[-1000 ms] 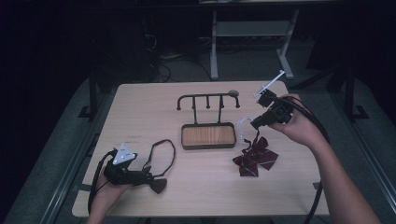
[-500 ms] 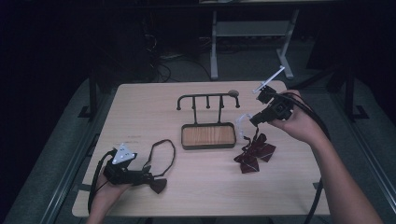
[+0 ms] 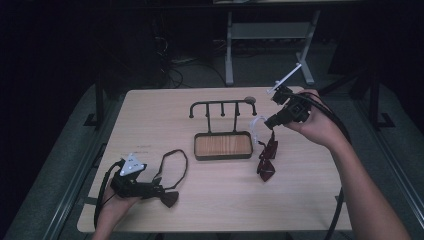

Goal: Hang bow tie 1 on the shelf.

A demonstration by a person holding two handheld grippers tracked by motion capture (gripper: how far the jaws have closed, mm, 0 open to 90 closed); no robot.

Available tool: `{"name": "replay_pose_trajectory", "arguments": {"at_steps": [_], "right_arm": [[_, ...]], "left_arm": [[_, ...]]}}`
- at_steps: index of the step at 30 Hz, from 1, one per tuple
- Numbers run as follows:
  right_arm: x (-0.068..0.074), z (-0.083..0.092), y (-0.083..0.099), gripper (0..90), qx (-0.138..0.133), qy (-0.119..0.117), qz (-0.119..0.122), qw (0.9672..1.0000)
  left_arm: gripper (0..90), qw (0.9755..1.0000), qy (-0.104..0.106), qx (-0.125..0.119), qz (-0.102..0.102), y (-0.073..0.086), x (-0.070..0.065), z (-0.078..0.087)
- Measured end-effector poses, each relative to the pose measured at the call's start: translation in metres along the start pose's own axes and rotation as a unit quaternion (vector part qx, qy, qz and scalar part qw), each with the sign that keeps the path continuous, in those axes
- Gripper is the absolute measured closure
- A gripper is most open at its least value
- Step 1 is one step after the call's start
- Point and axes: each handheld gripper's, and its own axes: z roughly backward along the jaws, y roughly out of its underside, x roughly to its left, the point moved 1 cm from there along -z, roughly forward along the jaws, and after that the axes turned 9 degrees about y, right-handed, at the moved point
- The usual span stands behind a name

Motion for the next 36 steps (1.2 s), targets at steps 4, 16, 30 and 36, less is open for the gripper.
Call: {"name": "replay_pose_trajectory", "arguments": {"at_steps": [4, 16, 30, 36], "right_arm": [[0.001, -0.001, -0.004, 84.3, -0.001, -0.001, 0.003, 1.0000], [-0.003, 0.002, -0.015, 84.3, 0.000, 0.008, -0.002, 1.0000], [-0.017, -0.009, -0.032, 84.2, 0.014, 0.022, -0.016, 0.9995], [-0.027, -0.017, -0.034, 84.0, 0.015, 0.025, -0.029, 0.9992]], "left_arm": [[27.6, 1.0000, 0.000, 0.000, 0.000, 0.000, 0.000, 0.000], [27.6, 1.0000, 0.002, 0.001, -0.001, 0.000, 0.000, 0.000], [27.6, 1.0000, 0.002, 0.004, -0.004, 0.000, 0.000, 0.001], [27.6, 1.0000, 0.002, 0.003, -0.004, 0.000, 0.001, 0.001]]}}
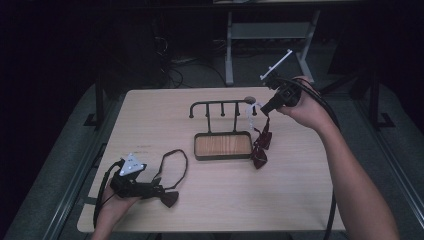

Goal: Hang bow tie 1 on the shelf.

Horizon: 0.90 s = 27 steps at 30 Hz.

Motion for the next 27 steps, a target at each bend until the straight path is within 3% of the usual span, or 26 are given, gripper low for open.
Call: {"name": "replay_pose_trajectory", "arguments": {"at_steps": [9, 19, 27], "right_arm": [[-0.004, -0.006, -0.003, 83.5, 0.001, 0.009, -0.007, 0.9999], [-0.010, -0.018, 0.006, 81.7, 0.000, 0.001, -0.015, 0.9999], [-0.010, -0.016, 0.012, 79.1, -0.011, -0.014, -0.017, 0.9997]], "left_arm": [[27.6, 1.0000, 0.001, 0.003, 0.002, 0.001, 0.000, -0.001], [27.6, 1.0000, 0.002, 0.002, 0.005, 0.001, -0.001, -0.002], [27.6, 1.0000, 0.001, 0.002, 0.004, 0.001, 0.000, -0.001]]}}
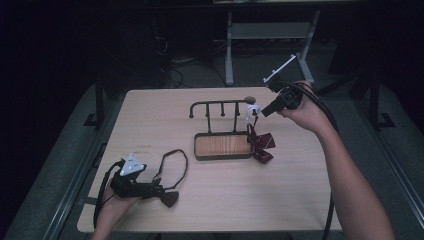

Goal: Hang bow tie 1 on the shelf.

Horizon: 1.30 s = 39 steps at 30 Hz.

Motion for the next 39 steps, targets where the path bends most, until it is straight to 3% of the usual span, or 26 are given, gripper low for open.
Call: {"name": "replay_pose_trajectory", "arguments": {"at_steps": [19, 39], "right_arm": [[-0.003, -0.008, 0.034, 63.1, -0.012, -0.054, -0.011, 0.9984], [0.001, -0.015, 0.064, 50.6, -0.024, -0.063, -0.013, 0.9976]], "left_arm": [[27.5, 1.0000, 0.001, 0.004, 0.000, 0.000, -0.001, -0.001], [27.5, 1.0000, -0.001, 0.005, 0.000, 0.000, -0.003, -0.003]]}}
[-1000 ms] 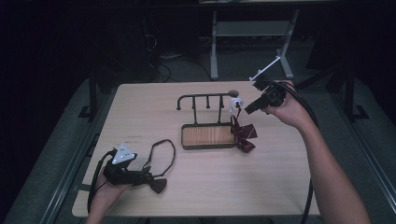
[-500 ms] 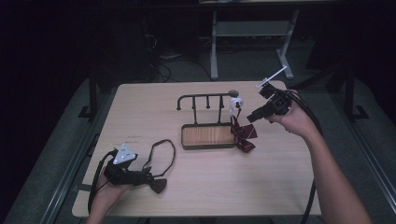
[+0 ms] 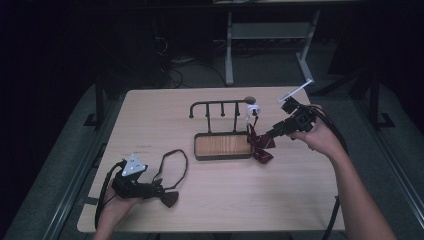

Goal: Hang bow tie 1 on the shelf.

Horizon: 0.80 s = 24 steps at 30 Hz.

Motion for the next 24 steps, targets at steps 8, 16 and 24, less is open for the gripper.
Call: {"name": "replay_pose_trajectory", "arguments": {"at_steps": [8, 16, 24], "right_arm": [[0.004, -0.003, 0.009, 48.9, -0.004, -0.001, 0.003, 1.0000], [0.008, -0.008, 0.021, 46.7, -0.008, -0.008, 0.000, 0.9999], [0.012, -0.010, 0.028, 45.6, -0.011, -0.011, -0.003, 0.9999]], "left_arm": [[27.6, 1.0000, -0.001, -0.002, 0.003, 0.000, 0.000, 0.000], [27.5, 1.0000, -0.002, -0.004, 0.007, 0.000, 0.000, 0.000], [27.4, 1.0000, -0.003, -0.001, 0.007, 0.000, 0.000, -0.001]]}}
